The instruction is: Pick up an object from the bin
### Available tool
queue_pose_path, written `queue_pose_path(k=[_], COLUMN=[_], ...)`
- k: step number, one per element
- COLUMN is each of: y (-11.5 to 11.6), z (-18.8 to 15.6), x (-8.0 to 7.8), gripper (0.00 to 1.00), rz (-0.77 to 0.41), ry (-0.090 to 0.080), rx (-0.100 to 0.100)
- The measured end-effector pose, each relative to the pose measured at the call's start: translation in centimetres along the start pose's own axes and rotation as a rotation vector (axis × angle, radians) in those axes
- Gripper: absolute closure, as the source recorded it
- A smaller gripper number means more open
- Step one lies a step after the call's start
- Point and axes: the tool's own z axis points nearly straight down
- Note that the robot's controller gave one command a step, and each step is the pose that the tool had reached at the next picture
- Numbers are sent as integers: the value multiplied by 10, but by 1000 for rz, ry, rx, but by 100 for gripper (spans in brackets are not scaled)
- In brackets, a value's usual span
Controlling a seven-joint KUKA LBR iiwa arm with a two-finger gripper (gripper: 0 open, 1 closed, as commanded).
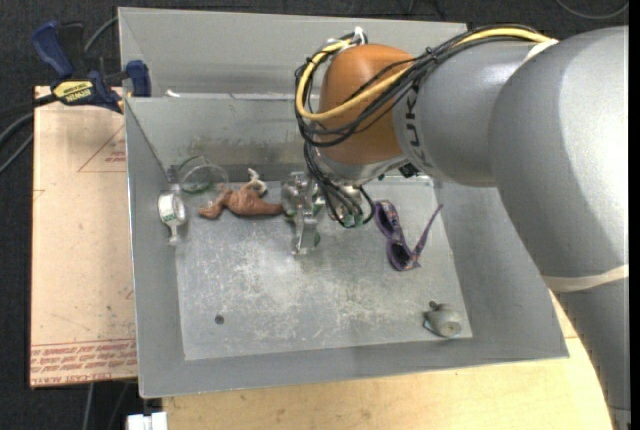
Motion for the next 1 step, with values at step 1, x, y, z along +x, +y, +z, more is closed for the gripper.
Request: queue_pose_path(k=[1], y=[0], z=[0], x=[0], gripper=[100], rz=[0], ry=[0], rx=[0])
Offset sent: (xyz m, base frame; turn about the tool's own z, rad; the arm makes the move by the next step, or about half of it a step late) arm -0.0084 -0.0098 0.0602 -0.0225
